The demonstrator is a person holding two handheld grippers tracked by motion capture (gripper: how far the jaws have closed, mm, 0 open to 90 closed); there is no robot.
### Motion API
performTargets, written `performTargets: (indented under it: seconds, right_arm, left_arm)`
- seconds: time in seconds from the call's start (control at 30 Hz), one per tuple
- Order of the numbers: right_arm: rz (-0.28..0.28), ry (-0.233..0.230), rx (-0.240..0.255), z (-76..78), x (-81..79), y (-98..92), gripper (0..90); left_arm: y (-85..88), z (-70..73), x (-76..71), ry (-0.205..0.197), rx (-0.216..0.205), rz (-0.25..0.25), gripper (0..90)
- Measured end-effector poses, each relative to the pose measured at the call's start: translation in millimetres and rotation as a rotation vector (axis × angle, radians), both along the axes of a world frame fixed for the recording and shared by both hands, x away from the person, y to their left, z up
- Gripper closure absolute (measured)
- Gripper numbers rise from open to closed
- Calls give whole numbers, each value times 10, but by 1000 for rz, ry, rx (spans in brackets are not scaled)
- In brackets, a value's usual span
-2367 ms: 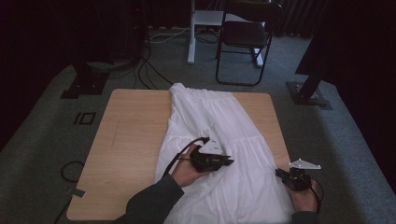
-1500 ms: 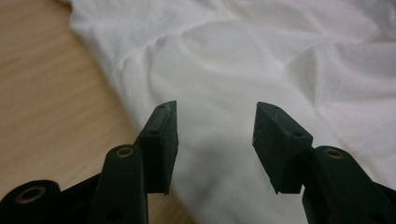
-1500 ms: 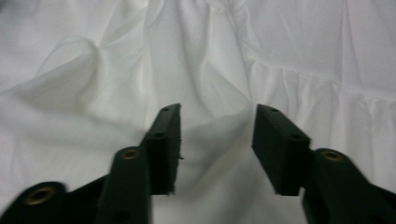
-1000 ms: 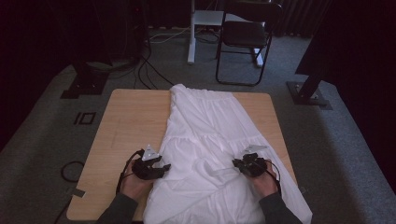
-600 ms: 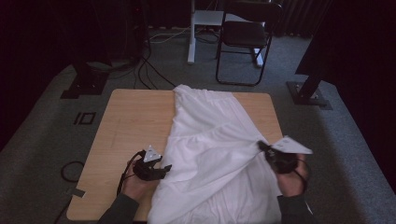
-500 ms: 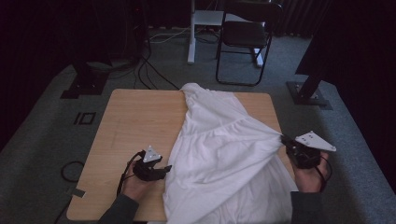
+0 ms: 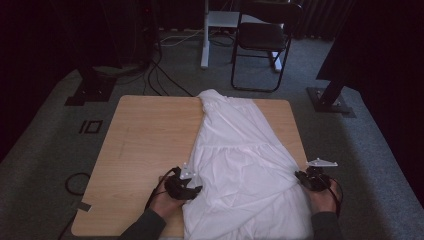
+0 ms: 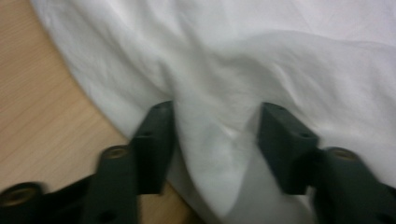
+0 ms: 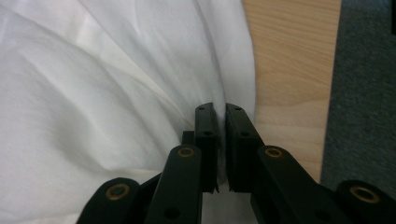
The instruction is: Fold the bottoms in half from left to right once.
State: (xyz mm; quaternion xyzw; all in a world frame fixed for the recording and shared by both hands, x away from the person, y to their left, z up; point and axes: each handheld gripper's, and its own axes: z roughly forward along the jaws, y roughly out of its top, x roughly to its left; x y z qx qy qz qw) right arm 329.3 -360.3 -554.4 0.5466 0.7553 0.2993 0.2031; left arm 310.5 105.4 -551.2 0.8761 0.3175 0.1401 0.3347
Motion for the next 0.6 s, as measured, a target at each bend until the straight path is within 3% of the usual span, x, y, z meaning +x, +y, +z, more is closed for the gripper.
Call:
performTargets:
  seconds: [0.07,0.1,0.13,0.27,0.43,0.47,0.5,0.6]
  right_arm:
    - [-2,2,2,1,0,2,852]
    - [-3,6,4,4,9,20,856]
    - [-1,7,1,5,16,34,857]
    - [12,9,29,1,76,113,857]
    - [54,17,42,11,217,321,857]
    - [54,17,42,11,217,321,857]
    - [71,21,46,14,252,377,858]
    - [141,26,41,29,416,637,857]
  left_arm:
    - [-20,12,5,-1,10,3,703]
    - [-49,34,30,-31,57,26,785]
    - [-53,35,50,-41,68,36,811]
    - [60,48,237,-59,95,118,849]
    - [386,72,606,-60,110,261,852]
    - [386,72,606,-60,110,261,853]
    - [499,87,761,-68,139,300,853]
    - [643,107,994,-84,197,365,853]
